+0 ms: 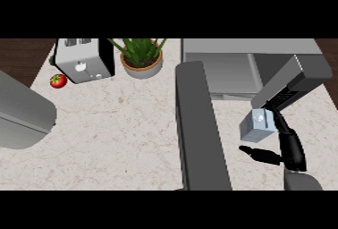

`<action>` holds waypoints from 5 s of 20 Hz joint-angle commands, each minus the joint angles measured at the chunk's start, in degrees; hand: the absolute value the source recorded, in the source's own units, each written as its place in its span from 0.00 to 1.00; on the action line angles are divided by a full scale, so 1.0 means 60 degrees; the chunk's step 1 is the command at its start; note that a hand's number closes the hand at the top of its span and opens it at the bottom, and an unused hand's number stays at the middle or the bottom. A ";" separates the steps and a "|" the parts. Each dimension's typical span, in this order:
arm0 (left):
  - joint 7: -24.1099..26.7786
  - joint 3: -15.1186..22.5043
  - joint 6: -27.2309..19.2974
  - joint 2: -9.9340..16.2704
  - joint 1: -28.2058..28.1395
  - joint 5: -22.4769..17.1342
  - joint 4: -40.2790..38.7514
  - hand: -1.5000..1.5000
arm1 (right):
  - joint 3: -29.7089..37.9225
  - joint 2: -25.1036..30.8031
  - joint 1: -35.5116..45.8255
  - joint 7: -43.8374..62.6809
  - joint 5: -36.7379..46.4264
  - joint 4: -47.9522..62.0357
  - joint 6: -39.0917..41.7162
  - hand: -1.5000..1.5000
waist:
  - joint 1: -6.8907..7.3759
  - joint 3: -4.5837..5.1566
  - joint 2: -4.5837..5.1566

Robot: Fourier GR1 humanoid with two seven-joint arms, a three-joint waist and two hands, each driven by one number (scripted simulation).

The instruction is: Pick up the milk, place it into the microwave and close the microwave

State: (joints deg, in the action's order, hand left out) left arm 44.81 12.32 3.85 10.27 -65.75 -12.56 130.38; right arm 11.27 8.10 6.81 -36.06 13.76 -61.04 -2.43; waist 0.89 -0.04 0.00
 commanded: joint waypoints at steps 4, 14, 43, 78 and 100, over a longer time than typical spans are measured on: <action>-0.0047 0.0133 0.0093 -0.0056 -0.0299 0.0024 0.0353 0.00 | 0.0227 0.0012 0.0549 -0.1097 0.0473 0.1810 -0.1073 0.00 | -0.0003 -0.0005 0.0008; 0.0200 -0.0139 0.0406 -0.0035 -0.0530 -0.0168 0.0137 0.00 | 0.0501 0.0950 0.2134 -0.1925 0.1306 0.4621 -0.2148 1.00 | 0.0073 -0.0011 0.0031; 0.0320 -0.1284 0.1430 0.0194 -0.0970 -0.1237 0.0166 0.00 | -0.0202 0.0078 0.4506 -0.4034 0.1446 0.5578 -0.0784 1.00 | 0.0000 0.0000 -0.0015; -0.0992 -0.2297 0.1632 0.0617 0.2624 -0.1423 -0.2197 0.00 | 0.0674 0.0849 0.8757 0.0202 0.2175 0.8685 -0.5564 0.00 | 0.1060 -0.0027 0.0581; -0.1243 -0.0947 0.1691 0.0292 0.3077 -0.0132 -0.2162 0.00 | 0.1715 0.0354 0.8194 -0.2050 0.0954 0.8928 -0.1848 0.00 | 0.0566 -0.0030 0.0268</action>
State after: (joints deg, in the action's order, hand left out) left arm 36.57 4.87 13.99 12.95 -47.10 -15.28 117.74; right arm 20.11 11.21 57.54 -45.51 21.23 -7.49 -17.29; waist 5.05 -0.27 2.13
